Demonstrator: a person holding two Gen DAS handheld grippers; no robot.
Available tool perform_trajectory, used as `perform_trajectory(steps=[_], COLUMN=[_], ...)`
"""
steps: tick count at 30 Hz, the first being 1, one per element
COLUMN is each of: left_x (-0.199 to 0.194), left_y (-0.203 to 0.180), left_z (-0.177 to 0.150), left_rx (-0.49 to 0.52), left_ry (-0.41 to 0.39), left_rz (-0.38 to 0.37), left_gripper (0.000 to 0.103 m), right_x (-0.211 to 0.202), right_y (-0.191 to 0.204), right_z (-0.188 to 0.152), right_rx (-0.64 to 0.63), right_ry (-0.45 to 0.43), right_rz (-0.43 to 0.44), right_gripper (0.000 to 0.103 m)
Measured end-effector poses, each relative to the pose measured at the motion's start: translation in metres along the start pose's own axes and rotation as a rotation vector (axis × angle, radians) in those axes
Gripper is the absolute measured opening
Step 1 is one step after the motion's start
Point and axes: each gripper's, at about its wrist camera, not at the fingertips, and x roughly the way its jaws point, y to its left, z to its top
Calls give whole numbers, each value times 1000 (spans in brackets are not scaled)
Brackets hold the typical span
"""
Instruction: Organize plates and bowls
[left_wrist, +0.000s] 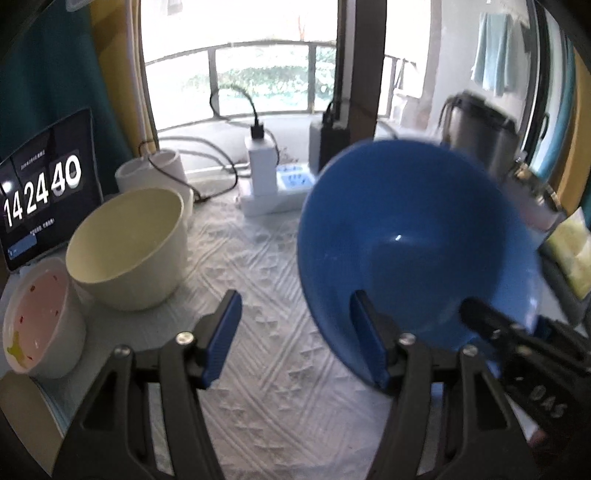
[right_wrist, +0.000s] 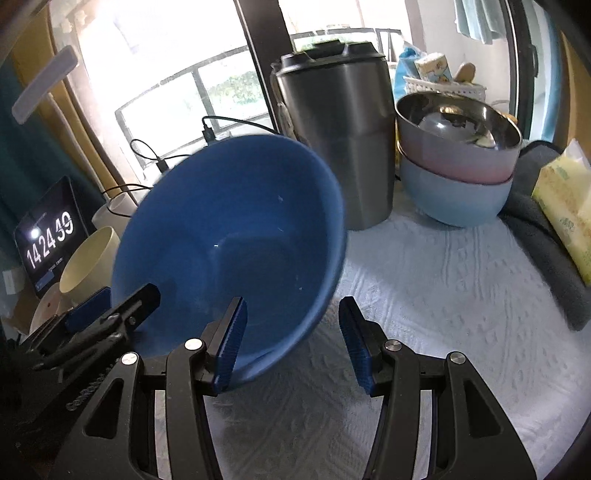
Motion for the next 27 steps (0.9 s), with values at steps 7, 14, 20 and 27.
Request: perform_trajectory(steps=[7,14,20,27], left_x=[2,-13,-31,-58], left_y=[-5,-3,1,5], left_z=[-8,-14,-20,-28], left_rx=[6,-6,-24,-24], left_ry=[48,40,45,23], left_rz=[-34,-54,-70,-83], left_gripper=[28,22,22,22], right_x=[0,-11,-25,-47], right_y=[6,5,12,15], right_z=[-6,-13,-20,-25], right_rx=[-29,-20,-24,-14], right_ry=[19,22,10,5], right_rz=[13,13,10,22], right_gripper=[19,18,18,18])
